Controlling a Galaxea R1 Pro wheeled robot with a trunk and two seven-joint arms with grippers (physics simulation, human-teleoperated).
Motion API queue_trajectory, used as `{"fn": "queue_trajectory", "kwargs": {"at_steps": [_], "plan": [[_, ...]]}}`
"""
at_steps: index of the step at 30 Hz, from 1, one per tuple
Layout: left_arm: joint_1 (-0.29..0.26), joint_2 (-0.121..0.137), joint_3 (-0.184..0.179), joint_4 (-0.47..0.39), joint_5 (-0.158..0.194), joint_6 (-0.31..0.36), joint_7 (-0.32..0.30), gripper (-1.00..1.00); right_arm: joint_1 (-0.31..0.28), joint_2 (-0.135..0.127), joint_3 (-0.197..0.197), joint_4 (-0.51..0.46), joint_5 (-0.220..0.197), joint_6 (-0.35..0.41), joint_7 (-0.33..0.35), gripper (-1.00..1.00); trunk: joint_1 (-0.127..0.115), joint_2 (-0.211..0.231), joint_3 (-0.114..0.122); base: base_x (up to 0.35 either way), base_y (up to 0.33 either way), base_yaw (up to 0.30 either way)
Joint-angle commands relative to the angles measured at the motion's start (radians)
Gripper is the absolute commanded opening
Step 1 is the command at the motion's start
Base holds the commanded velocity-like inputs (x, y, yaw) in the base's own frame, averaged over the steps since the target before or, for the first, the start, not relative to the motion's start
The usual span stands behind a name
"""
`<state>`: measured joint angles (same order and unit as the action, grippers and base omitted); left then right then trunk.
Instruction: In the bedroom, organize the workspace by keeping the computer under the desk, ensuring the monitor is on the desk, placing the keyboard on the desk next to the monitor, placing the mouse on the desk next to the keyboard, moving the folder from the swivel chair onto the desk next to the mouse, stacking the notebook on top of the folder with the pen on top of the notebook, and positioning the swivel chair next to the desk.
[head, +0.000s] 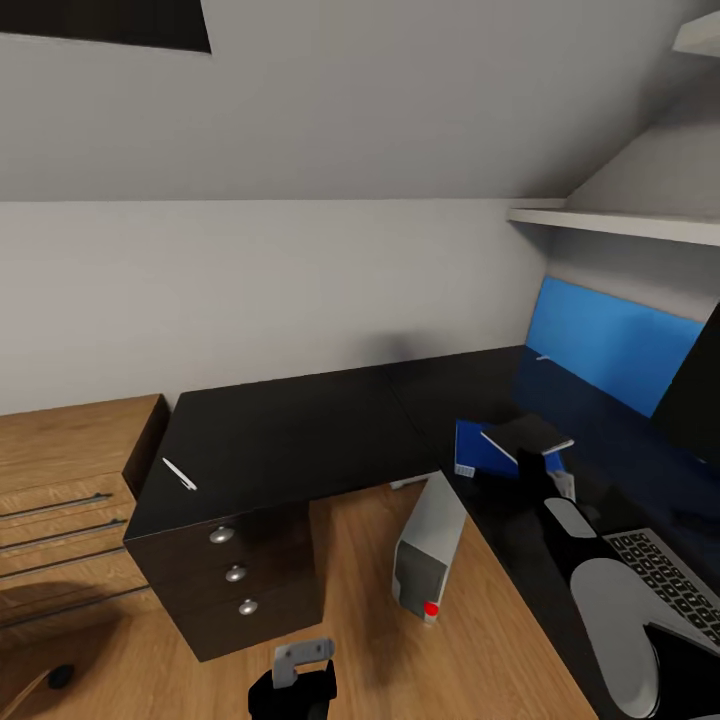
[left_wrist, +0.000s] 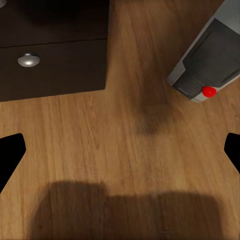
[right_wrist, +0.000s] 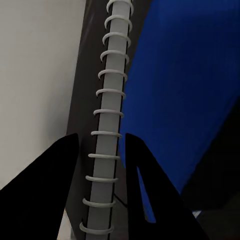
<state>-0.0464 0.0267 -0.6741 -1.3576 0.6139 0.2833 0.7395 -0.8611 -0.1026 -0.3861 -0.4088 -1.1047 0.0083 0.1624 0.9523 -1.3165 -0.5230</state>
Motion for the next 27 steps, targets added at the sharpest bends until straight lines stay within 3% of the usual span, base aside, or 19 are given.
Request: {"fn": "queue_trajectory", "kwargs": {"at_steps": [1, 7, 27], "plan": [[-0.001, 0.001, -0.003, -0.002, 0.004, 0.004, 0.007, 1.00, -0.001, 0.000, -0.001, 0.001, -0.010, 0.001, -0.004, -1.00, 0.000, -0.001, -0.001, 0.000, 0.000, -0.002], [-0.001, 0.001, -0.002, -0.002, 0.004, 0.004, 0.009, 1.00, -0.001, 0.005, 0.003, -0.003, -0.006, 0.001, -0.061, -1.00, 0.000, -0.001, -0.001, 0.000, 0.000, 0.000], [-0.001, 0.001, 0.002, -0.002, 0.004, -0.002, 0.010, 1.00, -0.001, 0.005, 0.005, -0.004, -0.005, -0.002, -0.066, -1.00, 0.000, -0.001, -0.001, 0.076, 0.023, 0.000]]}}
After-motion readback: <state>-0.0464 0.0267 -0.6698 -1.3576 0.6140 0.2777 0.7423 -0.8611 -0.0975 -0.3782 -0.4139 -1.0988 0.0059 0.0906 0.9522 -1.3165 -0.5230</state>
